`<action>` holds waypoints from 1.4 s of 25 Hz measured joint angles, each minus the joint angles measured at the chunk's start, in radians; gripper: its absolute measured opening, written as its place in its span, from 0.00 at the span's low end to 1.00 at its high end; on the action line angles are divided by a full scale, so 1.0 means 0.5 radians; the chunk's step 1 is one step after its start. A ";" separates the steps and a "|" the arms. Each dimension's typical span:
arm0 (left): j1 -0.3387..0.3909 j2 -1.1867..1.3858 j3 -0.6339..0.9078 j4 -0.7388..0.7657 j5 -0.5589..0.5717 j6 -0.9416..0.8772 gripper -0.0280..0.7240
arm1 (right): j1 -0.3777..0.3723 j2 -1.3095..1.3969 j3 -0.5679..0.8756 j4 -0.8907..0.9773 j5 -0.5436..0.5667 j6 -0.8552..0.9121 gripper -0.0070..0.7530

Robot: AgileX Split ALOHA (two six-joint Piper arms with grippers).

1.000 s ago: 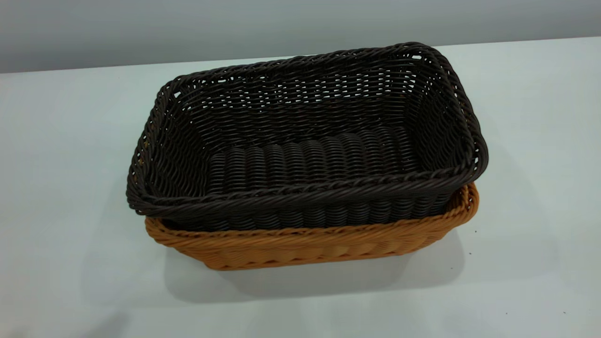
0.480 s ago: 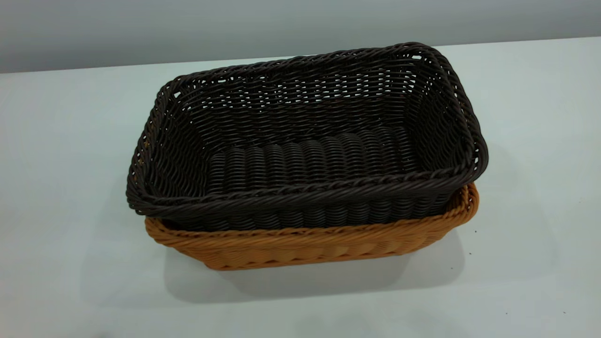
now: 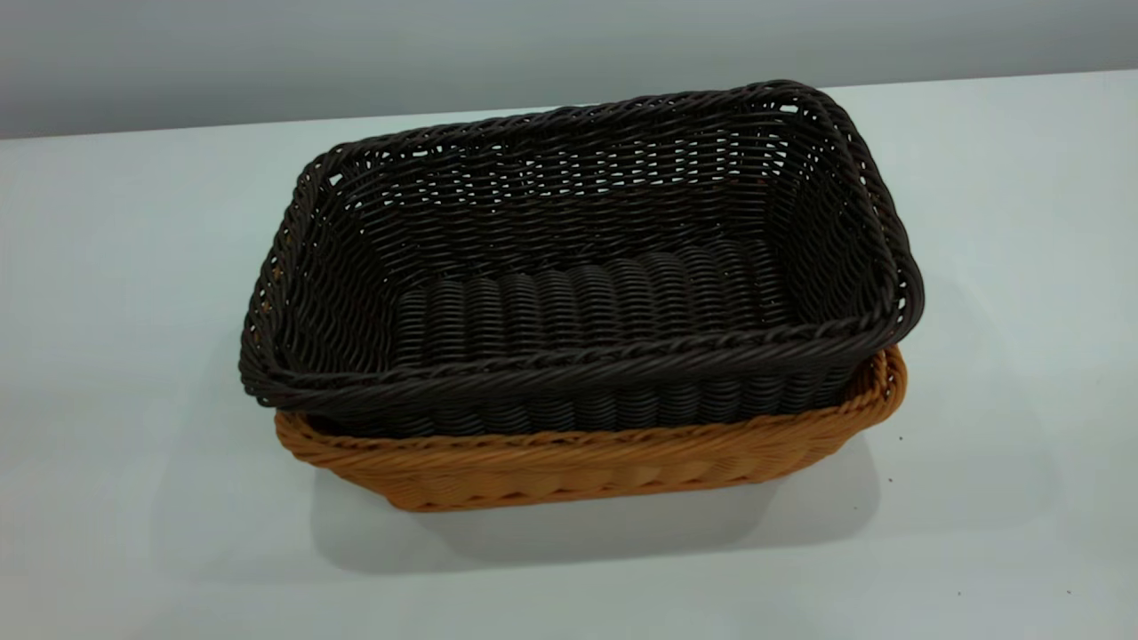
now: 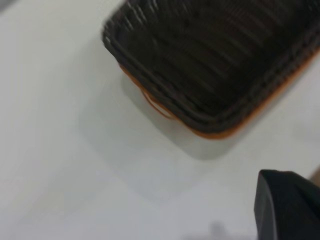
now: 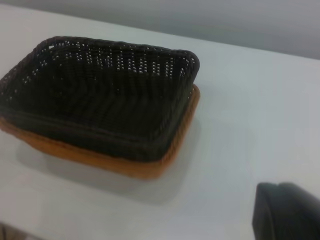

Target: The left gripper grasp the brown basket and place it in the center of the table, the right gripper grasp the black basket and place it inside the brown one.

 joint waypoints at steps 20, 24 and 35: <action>0.002 -0.920 0.421 -0.323 0.200 -0.047 0.04 | 0.000 -0.028 0.005 -0.005 0.065 0.017 0.01; 0.002 -1.066 0.469 -0.328 0.356 -0.127 0.04 | 0.000 -0.028 0.005 -0.005 0.065 0.017 0.01; 0.002 -1.231 0.469 -0.330 0.296 -0.127 0.04 | 0.000 -0.028 0.005 -0.005 0.065 0.014 0.01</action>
